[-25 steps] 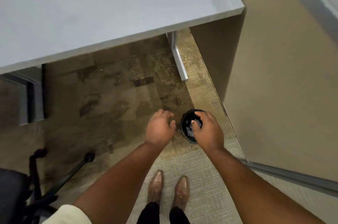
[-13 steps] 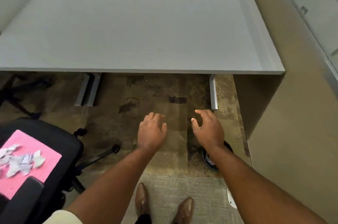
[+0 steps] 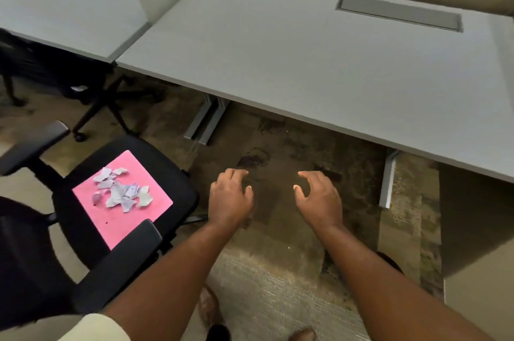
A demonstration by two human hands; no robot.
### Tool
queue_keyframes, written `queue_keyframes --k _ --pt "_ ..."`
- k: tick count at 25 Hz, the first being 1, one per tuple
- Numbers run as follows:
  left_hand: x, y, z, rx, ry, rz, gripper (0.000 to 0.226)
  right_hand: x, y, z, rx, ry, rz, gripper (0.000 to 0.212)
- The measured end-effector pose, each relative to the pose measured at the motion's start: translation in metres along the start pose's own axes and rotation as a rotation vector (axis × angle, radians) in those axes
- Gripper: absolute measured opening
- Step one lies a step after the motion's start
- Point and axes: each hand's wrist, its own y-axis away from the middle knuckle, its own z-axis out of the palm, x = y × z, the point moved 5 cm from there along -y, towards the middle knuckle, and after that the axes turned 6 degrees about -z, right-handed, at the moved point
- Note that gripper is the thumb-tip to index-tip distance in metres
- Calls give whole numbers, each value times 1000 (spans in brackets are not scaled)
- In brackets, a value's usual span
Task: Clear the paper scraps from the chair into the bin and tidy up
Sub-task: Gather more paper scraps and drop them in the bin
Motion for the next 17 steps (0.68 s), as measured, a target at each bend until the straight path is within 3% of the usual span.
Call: queue_keyframes --k 11,17 --pt "-208 -52 -98 60 34 -201 37 -195 -41 157 -152 -54 -166 35" --pt "-317 -55 -111 81 39 -405 43 -271 -50 241 -270 -113 -305 38"
